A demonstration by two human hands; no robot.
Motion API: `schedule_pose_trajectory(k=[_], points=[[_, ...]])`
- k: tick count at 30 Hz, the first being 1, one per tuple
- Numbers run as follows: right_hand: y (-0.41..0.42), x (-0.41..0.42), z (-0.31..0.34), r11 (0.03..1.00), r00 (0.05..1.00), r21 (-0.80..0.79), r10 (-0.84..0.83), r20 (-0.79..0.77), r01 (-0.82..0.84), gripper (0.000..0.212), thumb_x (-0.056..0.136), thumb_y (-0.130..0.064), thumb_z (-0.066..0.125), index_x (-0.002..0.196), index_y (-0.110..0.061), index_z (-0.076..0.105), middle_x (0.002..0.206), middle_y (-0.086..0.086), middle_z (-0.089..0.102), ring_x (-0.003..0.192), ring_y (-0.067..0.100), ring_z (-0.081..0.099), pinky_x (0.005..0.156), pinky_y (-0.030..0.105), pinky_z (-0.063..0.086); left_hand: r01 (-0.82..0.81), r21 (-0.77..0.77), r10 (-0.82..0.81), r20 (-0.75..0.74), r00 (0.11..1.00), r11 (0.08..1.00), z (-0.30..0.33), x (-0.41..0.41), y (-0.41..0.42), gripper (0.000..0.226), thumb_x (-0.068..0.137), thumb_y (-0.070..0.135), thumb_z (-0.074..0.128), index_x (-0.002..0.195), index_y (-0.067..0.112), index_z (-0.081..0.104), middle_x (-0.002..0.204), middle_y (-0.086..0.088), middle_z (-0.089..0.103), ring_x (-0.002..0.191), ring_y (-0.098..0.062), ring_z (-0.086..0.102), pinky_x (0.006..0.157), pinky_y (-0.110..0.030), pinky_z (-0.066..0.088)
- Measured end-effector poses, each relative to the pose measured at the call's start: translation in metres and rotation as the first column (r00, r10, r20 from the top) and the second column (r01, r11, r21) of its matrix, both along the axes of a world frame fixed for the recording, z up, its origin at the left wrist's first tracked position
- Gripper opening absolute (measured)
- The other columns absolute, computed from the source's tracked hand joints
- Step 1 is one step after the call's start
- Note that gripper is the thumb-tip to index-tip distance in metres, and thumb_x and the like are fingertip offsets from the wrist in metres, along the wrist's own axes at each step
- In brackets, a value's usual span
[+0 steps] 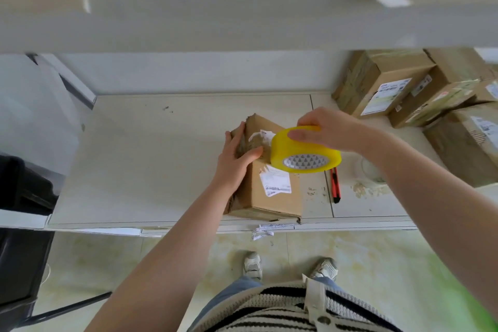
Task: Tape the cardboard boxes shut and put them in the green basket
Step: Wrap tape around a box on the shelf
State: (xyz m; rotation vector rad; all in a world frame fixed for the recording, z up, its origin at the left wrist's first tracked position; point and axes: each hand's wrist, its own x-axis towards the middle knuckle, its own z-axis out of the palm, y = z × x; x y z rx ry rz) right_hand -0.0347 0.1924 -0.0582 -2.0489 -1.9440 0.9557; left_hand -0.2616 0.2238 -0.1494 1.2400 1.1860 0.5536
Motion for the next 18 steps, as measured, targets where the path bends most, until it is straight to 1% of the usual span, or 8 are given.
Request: schedule_pose_trajectory(k=[2, 4, 6, 9, 11, 14, 16, 18], points=[[-0.003, -0.007, -0.006, 0.998, 0.98, -0.025, -0.068, -0.19, 0.064, 0.05, 0.082, -0.066, 0.055, 0.072, -0.018, 0.065, 0.067, 0.004, 0.059, 0.064, 0.021, 0.057, 0.063, 0.038, 0.045, -0.021, -0.033, 0.024, 0.111, 0.993, 0.999, -0.006, -0.014, 0.004, 0.082, 0.072, 0.04, 0.072, 0.146, 0.043, 0.038, 0.154, 0.008, 0.035, 0.132, -0.009, 0.046, 0.106, -0.03, 0.04], [-0.002, -0.01, -0.008, 0.996, 0.943, -0.001, -0.08, -0.324, 0.085, 0.049, 0.078, -0.07, 0.056, 0.059, -0.025, 0.059, 0.055, -0.007, 0.049, 0.056, 0.016, 0.05, 0.058, 0.037, 0.039, -0.046, -0.061, 0.057, 0.19, 0.98, 0.997, -0.011, -0.025, 0.007, 0.073, 0.079, 0.027, 0.073, 0.145, 0.036, 0.043, 0.141, 0.003, 0.055, 0.119, -0.014, 0.061, 0.098, -0.031, 0.051], [0.003, -0.012, -0.01, 0.998, 0.984, 0.031, -0.045, -0.171, 0.051, 0.055, 0.076, -0.075, 0.057, 0.054, -0.024, 0.053, 0.051, -0.009, 0.046, 0.052, 0.013, 0.046, 0.054, 0.03, 0.036, -0.1, -0.085, 0.116, 0.209, 0.971, 0.991, -0.016, -0.035, 0.008, 0.063, 0.087, 0.015, 0.069, 0.143, 0.032, 0.047, 0.131, -0.001, 0.064, 0.109, -0.013, 0.067, 0.091, -0.028, 0.055], [0.004, -0.011, -0.015, 0.998, 0.98, 0.054, -0.03, 0.194, 0.019, 0.056, 0.074, -0.077, 0.053, 0.061, -0.022, 0.056, 0.06, -0.006, 0.052, 0.056, 0.009, 0.051, 0.051, 0.027, 0.034, -0.119, -0.091, 0.133, 0.166, 0.977, 0.989, -0.028, -0.051, 0.008, 0.057, 0.091, 0.017, 0.065, 0.144, 0.03, 0.047, 0.128, 0.003, 0.066, 0.115, -0.015, 0.064, 0.105, -0.042, 0.047], [0.001, -0.01, -0.021, 0.999, 0.966, 0.027, -0.037, 0.257, 0.031, 0.058, 0.075, -0.077, 0.052, 0.067, -0.02, 0.06, 0.067, -0.003, 0.056, 0.06, 0.011, 0.053, 0.052, 0.026, 0.035, -0.086, -0.096, 0.102, 0.173, 0.98, 0.992, -0.033, -0.056, 0.007, 0.058, 0.09, 0.021, 0.066, 0.145, 0.027, 0.047, 0.13, 0.003, 0.065, 0.12, -0.018, 0.061, 0.109, -0.047, 0.042], [0.003, -0.015, -0.023, 0.998, 0.963, 0.046, -0.058, 0.264, 0.047, 0.058, 0.076, -0.078, 0.05, 0.069, -0.021, 0.06, 0.071, -0.001, 0.058, 0.063, 0.011, 0.054, 0.053, 0.026, 0.035, -0.103, -0.139, 0.132, 0.224, 0.966, 0.985, -0.037, -0.057, 0.008, 0.06, 0.089, 0.02, 0.064, 0.146, 0.02, 0.045, 0.134, -0.003, 0.062, 0.124, -0.023, 0.058, 0.111, -0.048, 0.039], [0.009, -0.023, -0.021, 0.998, 0.958, 0.039, -0.048, 0.281, 0.038, 0.053, 0.076, -0.079, 0.049, 0.066, -0.027, 0.056, 0.071, -0.006, 0.057, 0.064, 0.009, 0.053, 0.052, 0.025, 0.034, -0.126, -0.146, 0.157, 0.225, 0.962, 0.981, -0.039, -0.059, 0.01, 0.052, 0.096, 0.011, 0.057, 0.146, 0.018, 0.045, 0.135, -0.006, 0.061, 0.123, -0.022, 0.059, 0.11, -0.045, 0.041], [0.014, -0.029, -0.02, 0.999, 0.954, 0.032, -0.037, 0.297, 0.029, 0.05, 0.076, -0.08, 0.049, 0.069, -0.031, 0.055, 0.073, -0.008, 0.057, 0.065, 0.008, 0.053, 0.052, 0.025, 0.034, -0.122, -0.134, 0.145, 0.182, 0.973, 0.983, -0.04, -0.059, 0.012, 0.04, 0.099, 0.007, 0.05, 0.136, 0.022, 0.056, 0.126, -0.003, 0.067, 0.115, -0.02, 0.064, 0.105, -0.041, 0.046]])
